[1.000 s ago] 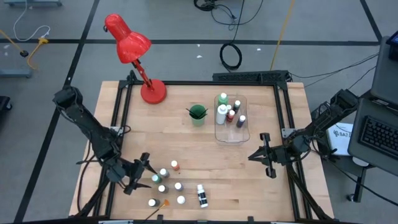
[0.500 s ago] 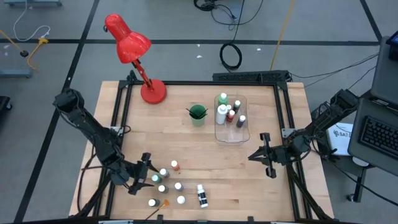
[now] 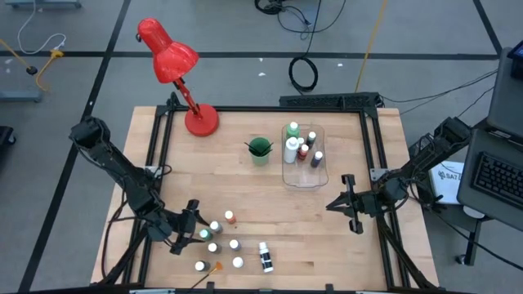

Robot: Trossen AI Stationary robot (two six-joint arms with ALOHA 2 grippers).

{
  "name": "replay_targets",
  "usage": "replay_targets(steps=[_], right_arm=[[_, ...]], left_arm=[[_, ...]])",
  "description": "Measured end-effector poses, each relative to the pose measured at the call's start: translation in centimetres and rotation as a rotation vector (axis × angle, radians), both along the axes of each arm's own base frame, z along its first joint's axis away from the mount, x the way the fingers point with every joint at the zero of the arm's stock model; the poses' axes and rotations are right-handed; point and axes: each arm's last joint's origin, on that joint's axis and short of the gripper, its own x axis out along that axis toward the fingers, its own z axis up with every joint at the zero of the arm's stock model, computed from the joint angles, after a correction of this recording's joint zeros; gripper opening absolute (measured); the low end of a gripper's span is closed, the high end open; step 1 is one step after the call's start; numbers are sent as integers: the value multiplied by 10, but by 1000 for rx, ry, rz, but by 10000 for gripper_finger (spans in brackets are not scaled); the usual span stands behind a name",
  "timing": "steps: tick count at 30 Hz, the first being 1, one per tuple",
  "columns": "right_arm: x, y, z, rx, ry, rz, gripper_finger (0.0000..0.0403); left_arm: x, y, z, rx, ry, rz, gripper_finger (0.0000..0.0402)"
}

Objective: Pick & Place Paint Supplies
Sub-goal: Put the green paint bottle into the transparent bin

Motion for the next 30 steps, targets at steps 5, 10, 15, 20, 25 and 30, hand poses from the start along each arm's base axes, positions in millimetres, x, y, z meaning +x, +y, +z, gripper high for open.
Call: replay_targets(steps=[5, 10, 15, 20, 25, 30], right_arm=[[0, 0, 0, 0, 1, 0, 16], [0, 0, 0, -1, 1, 0, 16], [0, 0, 0, -1, 0, 0, 16], [0, 0, 0, -1, 1, 0, 16], [0, 0, 0, -2, 2, 0, 16], [0, 0, 0, -1, 0, 0, 16]], left_arm=[[-1, -1, 0, -1, 15, -43, 199], [-1, -1, 0, 18, 6, -58, 142], [-2, 1, 1, 13, 21, -72, 94], [-8, 8, 14, -5, -6, -52, 94], [-13, 21, 46, -8, -55, 98, 94], [-7, 37, 89, -22, -147, 281, 94]])
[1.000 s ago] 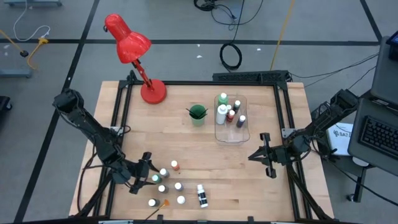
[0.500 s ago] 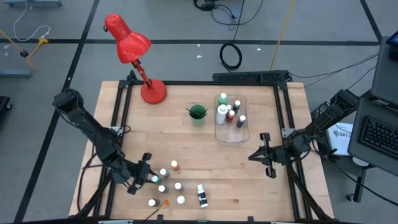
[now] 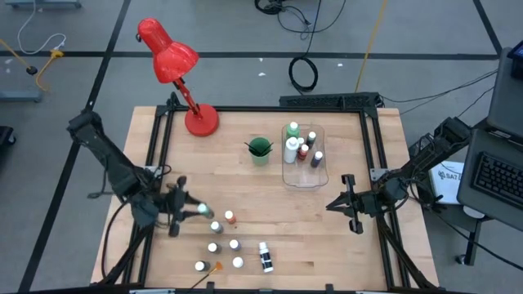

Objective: Pick & Place Paint Supplies
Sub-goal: Put the green paint bottle into the transparent bin

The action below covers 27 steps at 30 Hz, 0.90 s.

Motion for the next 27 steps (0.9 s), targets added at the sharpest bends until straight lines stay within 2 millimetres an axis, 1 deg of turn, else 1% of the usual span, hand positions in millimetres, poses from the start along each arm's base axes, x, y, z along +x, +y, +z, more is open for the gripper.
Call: replay_targets(steps=[2, 4, 6, 8, 11, 13, 16, 19, 21, 23, 25, 27], right_arm=[[0, 0, 0, 0, 0, 0, 16], [0, 0, 0, 0, 0, 0, 16], [0, 0, 0, 0, -1, 0, 16], [0, 0, 0, 0, -1, 0, 16], [0, 0, 0, 0, -1, 0, 16], [0, 0, 0, -1, -1, 0, 16], [0, 0, 0, 0, -1, 0, 16], [0, 0, 0, -1, -1, 0, 16], [0, 0, 0, -1, -1, 0, 16], [0, 0, 0, -2, -1, 0, 16], [0, 0, 0, -3, -1, 0, 16], [0, 0, -1, -7, 4, 0, 16]], left_arm=[[7, 7, 16, -8, -43, 72, 94], [15, 14, 29, 17, -70, 108, 94], [26, 22, 36, 41, -86, 144, 94], [41, 29, 40, 75, -86, 135, 94], [69, 40, 40, 111, -132, 110, 94], [90, 51, 40, 111, -195, 68, 94], [122, 72, 37, 72, -302, 12, 94], [153, 97, 30, 46, -362, 49, 94], [174, 114, 25, 42, -346, 101, 94], [199, 128, 20, 39, -317, 146, 94], [225, 138, 13, 37, -279, 160, 94], [253, 144, 9, 33, -246, 138, 94]])
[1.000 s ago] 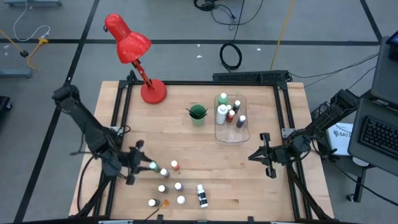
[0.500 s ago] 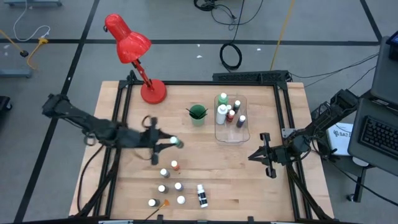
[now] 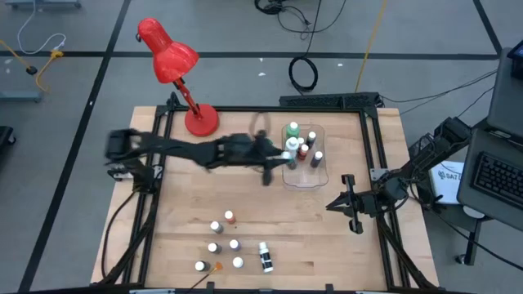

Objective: Pick & Place Paint Supplies
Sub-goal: Put the green paint bottle into the transparent bin

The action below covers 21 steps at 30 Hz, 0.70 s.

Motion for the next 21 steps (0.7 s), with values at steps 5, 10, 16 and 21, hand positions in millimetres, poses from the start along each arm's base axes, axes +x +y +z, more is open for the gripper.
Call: replay_targets(steps=[5, 10, 16, 21], right_arm=[[0, 0, -1, -7, 7, 0, 16], [0, 0, -2, -12, 13, 0, 16], [0, 0, -2, -16, 18, 0, 16], [0, 0, -2, -24, 16, -2, 16]], left_arm=[[53, 5, -13, 27, 103, -24, 94], [87, 12, -31, 33, 148, 26, 94], [101, 25, -63, 28, 217, 80, 94], [103, 38, -75, 54, 240, 135, 94]])
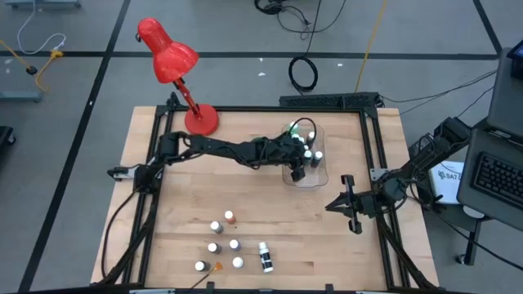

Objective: Pick & Place Paint Supplies
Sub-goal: Put the green paint bottle into the transparent bin, then put the orange paint bottle into the transparent bin

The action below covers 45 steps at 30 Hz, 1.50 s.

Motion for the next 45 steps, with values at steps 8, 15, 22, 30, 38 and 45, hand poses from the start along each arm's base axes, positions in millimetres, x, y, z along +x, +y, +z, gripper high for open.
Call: replay_targets(steps=[8, 15, 22, 30, 38, 45], right_arm=[[0, 0, 1, -9, -9, -1, 16], [0, 0, 1, -9, -9, -1, 16], [0, 0, 1, -7, -8, -1, 16], [0, 0, 1, -7, -7, -1, 16], [0, 0, 1, -6, -7, 0, 16], [0, 0, 0, -4, -4, 0, 16]], left_arm=[[0, 8, -17, -2, 62, -13, 94], [0, 6, -20, -20, 67, -18, 149], [-1, 4, -17, -63, 71, -23, 213], [-9, -17, 2, -73, 120, -58, 226], [-18, -42, 37, 37, 95, -36, 227], [-48, -63, 92, 104, 113, -42, 227]])
